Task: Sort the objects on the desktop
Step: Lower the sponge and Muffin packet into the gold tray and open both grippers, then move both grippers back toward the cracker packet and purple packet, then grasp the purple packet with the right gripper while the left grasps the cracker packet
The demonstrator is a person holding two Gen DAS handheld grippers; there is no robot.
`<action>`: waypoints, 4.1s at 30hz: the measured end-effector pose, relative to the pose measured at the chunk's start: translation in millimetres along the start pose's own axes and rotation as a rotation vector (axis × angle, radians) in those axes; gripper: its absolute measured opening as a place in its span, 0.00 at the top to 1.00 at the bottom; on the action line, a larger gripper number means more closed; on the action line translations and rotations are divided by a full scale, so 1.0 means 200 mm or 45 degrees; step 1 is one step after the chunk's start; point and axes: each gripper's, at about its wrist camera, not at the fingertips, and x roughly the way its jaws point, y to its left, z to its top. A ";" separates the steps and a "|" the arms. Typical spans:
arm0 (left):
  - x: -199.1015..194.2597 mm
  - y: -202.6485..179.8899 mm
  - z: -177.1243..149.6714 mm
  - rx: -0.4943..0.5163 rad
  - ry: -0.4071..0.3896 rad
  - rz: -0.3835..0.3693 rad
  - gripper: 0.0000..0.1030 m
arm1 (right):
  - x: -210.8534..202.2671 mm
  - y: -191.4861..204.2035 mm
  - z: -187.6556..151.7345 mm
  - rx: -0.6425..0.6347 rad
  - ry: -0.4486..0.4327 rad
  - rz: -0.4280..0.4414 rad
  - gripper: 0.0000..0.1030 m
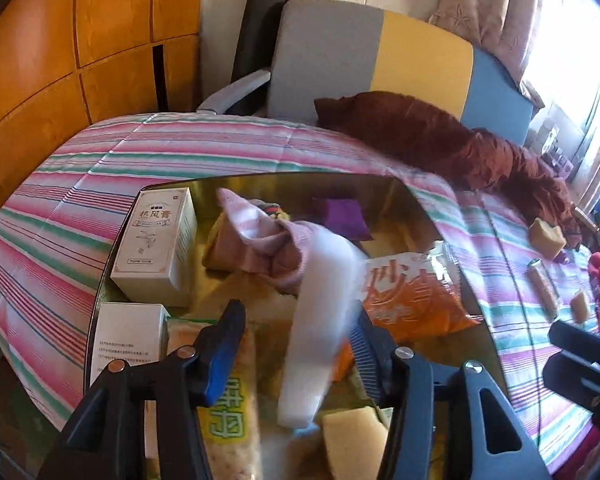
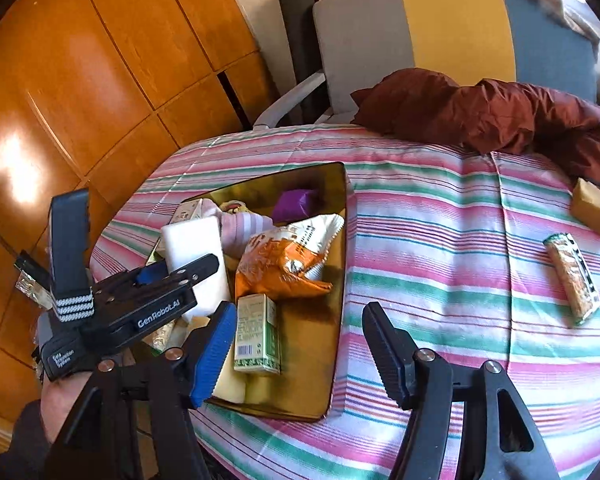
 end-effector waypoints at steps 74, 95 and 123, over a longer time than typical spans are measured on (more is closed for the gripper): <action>0.38 -1.59 0.03 0.433 0.382 -0.542 0.42 | -0.37 -1.94 0.25 0.357 0.016 -0.586 0.50; 0.55 -1.68 0.08 0.359 0.447 -0.532 0.42 | -0.11 -1.98 0.24 0.200 0.269 -0.586 0.59; 0.63 -1.95 -0.06 0.685 0.366 -0.287 0.52 | -0.36 -1.70 0.10 0.122 0.007 -0.437 0.59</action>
